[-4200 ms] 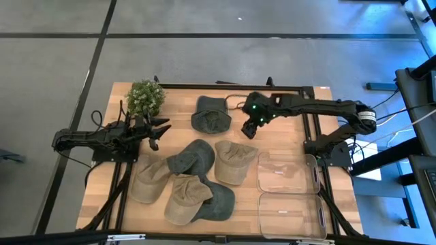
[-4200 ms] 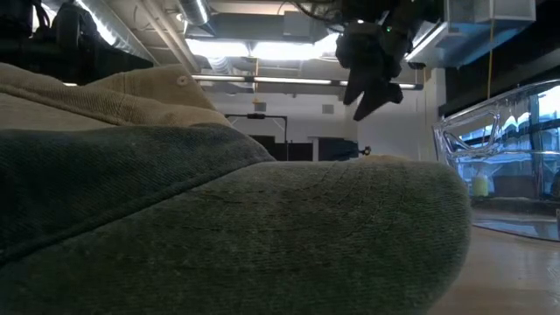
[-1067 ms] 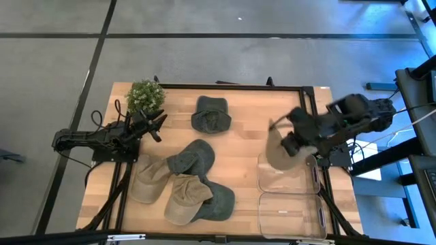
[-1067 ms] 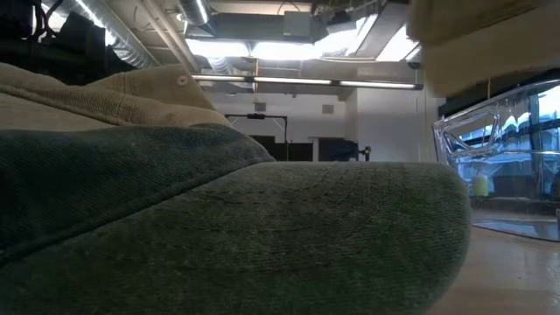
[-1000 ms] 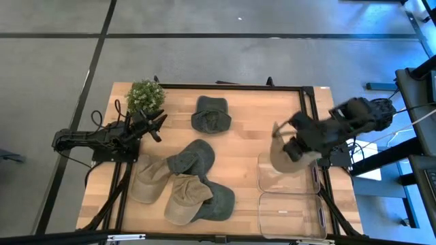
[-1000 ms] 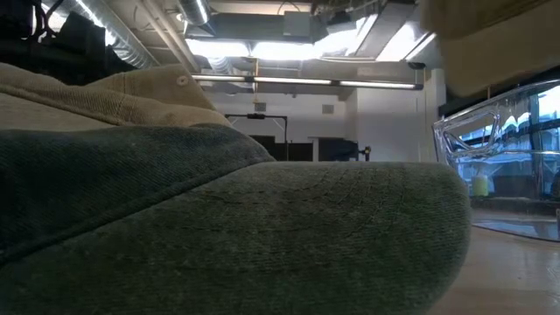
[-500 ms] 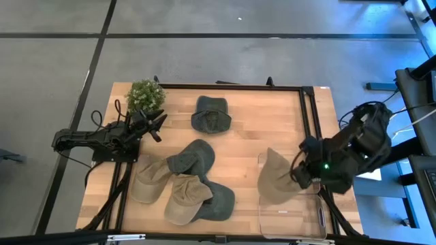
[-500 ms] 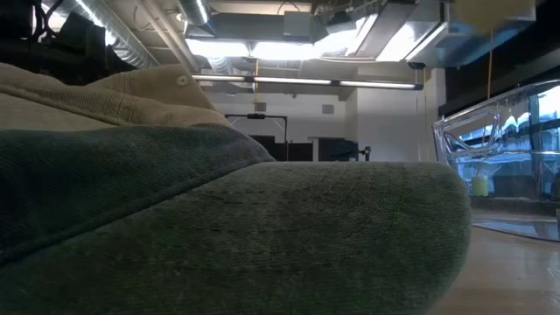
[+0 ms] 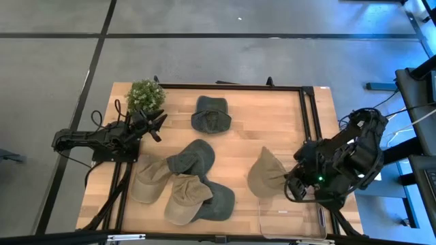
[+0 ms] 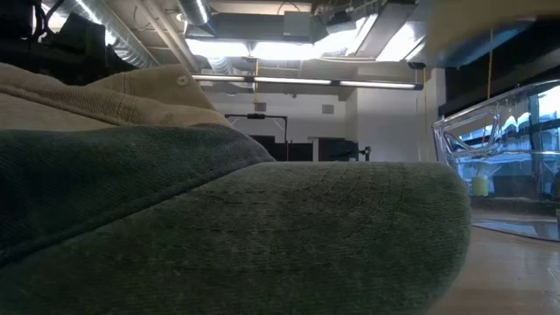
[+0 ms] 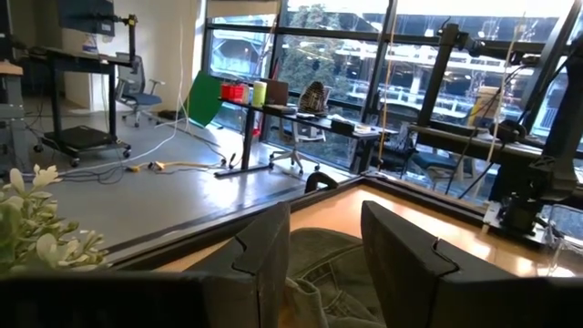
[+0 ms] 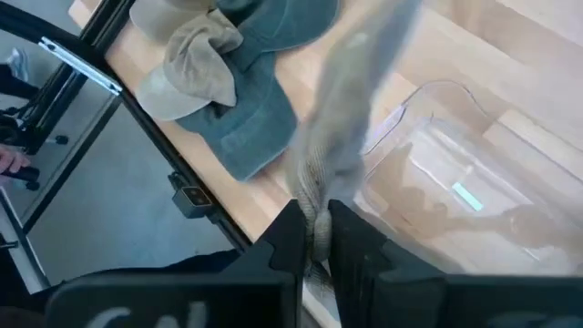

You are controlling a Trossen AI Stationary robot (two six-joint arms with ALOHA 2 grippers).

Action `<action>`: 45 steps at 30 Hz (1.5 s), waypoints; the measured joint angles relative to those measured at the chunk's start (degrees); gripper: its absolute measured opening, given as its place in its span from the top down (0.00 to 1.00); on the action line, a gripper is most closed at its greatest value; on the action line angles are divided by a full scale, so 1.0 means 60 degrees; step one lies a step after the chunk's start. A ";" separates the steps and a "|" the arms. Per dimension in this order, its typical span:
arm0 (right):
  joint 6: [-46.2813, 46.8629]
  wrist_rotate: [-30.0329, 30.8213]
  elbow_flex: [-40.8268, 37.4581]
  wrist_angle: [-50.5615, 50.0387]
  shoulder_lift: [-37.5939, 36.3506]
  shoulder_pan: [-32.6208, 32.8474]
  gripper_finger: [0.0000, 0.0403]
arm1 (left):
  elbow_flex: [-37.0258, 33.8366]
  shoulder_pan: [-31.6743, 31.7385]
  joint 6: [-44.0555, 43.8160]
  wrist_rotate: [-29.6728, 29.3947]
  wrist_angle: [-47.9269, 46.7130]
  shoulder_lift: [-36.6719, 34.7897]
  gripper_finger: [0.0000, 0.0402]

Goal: Pick & Place hat
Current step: Put the right brown cap into the top transparent bin

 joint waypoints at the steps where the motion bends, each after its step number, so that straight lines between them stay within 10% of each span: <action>1: 0.0002 0.0000 0.0000 0.0000 0.0000 0.0000 0.91 | 0.0001 0.0000 -0.0032 0.0002 0.0000 0.0000 0.67; 20: 0.2210 -0.0771 -0.4087 0.0672 -0.3456 0.0001 0.91 | 0.0001 -0.0003 -0.0306 0.0064 0.0000 0.0000 0.67; 26: 0.3750 -0.2377 -0.4360 0.0055 -0.3361 0.0007 0.91 | 0.0001 -0.0001 -0.0296 -0.0355 0.0000 0.0000 0.67; 45: 0.4400 -0.2959 -0.4360 0.0004 -0.2007 0.0000 0.90 | 0.0000 0.0000 -0.0282 -0.1040 -0.0004 0.0000 0.67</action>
